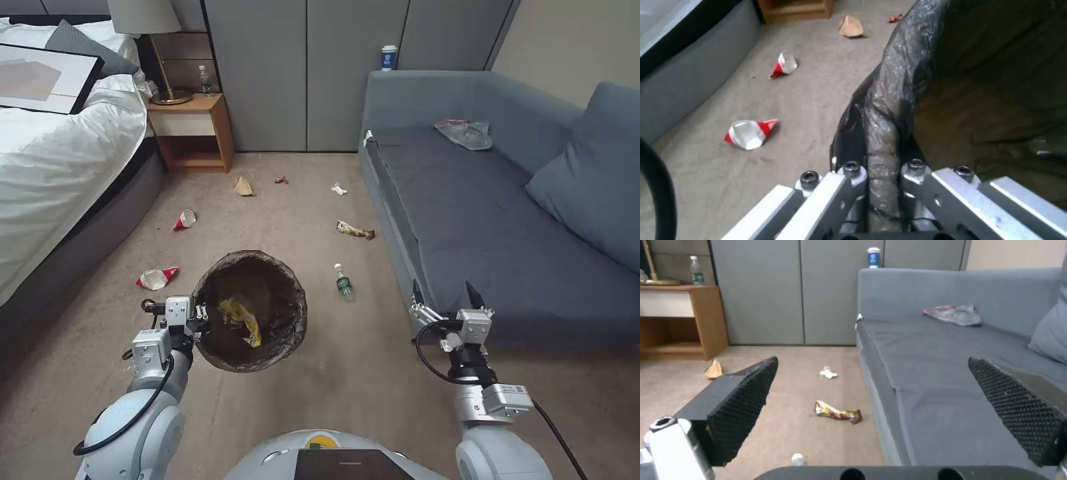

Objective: Pick up the trash bin, then pick up the garbage from the floor and place it into the trash bin.

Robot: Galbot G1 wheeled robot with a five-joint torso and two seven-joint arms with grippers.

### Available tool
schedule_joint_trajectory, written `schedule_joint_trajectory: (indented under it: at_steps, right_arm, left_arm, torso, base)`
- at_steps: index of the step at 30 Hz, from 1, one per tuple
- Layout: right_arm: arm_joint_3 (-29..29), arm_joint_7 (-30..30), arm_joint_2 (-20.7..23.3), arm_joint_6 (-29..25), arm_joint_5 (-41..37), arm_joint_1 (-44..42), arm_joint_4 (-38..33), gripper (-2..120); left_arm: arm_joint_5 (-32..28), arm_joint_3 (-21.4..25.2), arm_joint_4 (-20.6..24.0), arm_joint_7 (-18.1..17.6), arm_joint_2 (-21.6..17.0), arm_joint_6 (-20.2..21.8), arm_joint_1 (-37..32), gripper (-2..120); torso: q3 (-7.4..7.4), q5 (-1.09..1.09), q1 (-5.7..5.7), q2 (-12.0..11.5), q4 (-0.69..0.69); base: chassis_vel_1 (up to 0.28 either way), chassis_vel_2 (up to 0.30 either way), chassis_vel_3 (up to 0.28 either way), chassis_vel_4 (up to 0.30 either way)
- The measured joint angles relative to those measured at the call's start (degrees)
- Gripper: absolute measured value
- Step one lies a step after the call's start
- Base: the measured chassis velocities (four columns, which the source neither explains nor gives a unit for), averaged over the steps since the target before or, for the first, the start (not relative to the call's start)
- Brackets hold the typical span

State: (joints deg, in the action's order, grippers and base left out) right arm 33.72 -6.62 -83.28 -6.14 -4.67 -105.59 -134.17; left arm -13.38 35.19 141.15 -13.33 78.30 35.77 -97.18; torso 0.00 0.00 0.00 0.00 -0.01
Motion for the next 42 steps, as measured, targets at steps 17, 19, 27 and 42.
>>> schedule_joint_trajectory:
  at_steps: [17,19,27,42]
  right_arm:
    - [-0.1,0.0,-0.2,-0.1,0.0,0.0,0.1,100]
    - [-0.2,0.0,-0.2,-0.1,0.1,0.0,0.1,100]
    - [-0.3,0.0,-0.3,-0.3,0.1,-0.1,0.1,100]
    - [-0.7,0.0,-0.2,-0.4,0.2,-0.2,0.1,100]
  left_arm:
    - [0.0,0.1,-0.1,0.1,0.0,0.0,0.2,2]
    - [0.0,0.1,-0.1,0.1,0.0,0.0,0.1,2]
    - [0.0,0.1,-0.1,0.1,0.1,0.0,0.1,2]
    - [0.1,0.1,0.0,0.2,0.1,0.0,-0.1,2]
  torso:
    - [0.0,0.0,0.0,0.0,-0.01]
    - [0.0,0.0,0.0,0.0,-0.01]
    - [0.0,-0.01,0.0,0.0,0.01]
    - [0.0,0.0,0.0,0.0,0.01]
  base:
    - [-0.104,0.105,0.115,-0.113]
    - [-0.114,0.094,0.119,-0.128]
    - [-0.085,0.114,0.099,-0.111]
    - [-0.113,0.108,0.115,-0.103]
